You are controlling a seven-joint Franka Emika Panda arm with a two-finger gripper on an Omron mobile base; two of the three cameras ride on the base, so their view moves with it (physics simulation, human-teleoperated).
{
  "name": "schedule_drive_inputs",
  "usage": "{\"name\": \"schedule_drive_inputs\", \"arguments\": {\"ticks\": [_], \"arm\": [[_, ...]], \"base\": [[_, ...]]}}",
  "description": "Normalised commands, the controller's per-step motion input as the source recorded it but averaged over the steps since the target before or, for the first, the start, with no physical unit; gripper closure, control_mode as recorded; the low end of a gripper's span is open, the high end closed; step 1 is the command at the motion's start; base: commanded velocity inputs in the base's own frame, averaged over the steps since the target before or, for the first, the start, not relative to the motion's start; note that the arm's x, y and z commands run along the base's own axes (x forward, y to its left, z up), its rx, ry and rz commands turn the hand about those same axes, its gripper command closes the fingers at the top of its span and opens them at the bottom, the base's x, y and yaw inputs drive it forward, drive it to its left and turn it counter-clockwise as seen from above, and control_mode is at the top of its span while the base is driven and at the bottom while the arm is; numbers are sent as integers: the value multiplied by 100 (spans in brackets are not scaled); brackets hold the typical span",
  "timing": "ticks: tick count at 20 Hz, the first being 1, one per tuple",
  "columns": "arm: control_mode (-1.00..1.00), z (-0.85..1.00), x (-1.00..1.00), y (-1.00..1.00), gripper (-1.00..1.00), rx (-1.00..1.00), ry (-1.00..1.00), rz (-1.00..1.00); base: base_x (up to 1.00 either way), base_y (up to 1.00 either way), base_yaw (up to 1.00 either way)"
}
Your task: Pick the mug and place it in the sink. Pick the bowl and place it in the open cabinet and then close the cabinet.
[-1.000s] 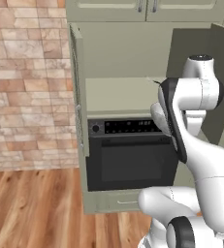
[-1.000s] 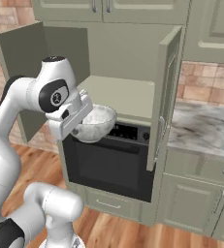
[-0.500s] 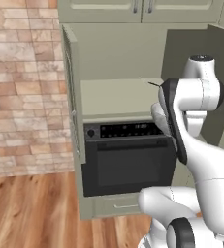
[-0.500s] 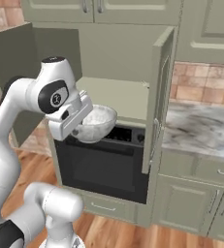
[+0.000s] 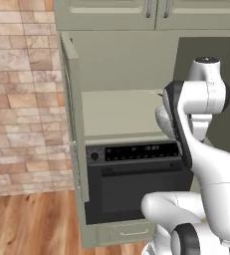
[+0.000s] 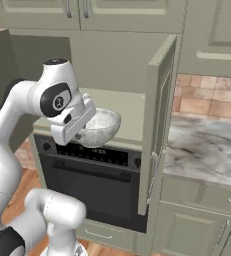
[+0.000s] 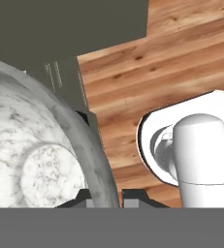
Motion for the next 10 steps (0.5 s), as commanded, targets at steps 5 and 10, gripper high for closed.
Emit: {"name": "schedule_drive_inputs", "arguments": {"ticks": [5,10], "arm": [[100,0,0,0,100,0,0,0],[100,0,0,0,100,0,0,0]], "base": [[34,31,0],[0,0,-4]]}}
